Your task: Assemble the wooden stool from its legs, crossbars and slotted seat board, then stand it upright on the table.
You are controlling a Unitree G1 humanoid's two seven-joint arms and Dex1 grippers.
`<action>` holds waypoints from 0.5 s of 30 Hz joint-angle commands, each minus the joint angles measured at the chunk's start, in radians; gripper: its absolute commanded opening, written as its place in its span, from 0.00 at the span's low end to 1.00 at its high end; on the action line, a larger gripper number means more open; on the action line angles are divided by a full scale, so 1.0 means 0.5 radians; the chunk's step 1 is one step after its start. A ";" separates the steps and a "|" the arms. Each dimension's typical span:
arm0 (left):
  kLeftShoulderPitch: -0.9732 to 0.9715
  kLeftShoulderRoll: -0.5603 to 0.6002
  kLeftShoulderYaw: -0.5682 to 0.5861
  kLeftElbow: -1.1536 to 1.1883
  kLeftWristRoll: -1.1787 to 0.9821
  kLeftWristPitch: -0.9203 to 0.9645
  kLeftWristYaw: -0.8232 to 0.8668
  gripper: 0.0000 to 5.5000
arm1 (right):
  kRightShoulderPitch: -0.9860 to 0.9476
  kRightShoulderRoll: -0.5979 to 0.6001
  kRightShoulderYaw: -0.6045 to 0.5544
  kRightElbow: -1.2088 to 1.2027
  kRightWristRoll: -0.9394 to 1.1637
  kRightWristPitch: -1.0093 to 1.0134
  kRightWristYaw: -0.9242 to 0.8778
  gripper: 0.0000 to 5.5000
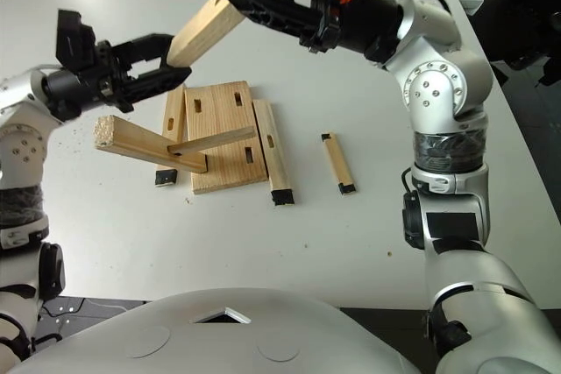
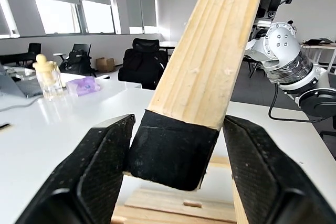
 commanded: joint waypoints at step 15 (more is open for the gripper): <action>-0.119 0.117 0.085 0.251 0.043 0.016 0.008 0.68 | 0.124 -0.208 -0.334 -0.151 0.129 0.415 -0.145 0.37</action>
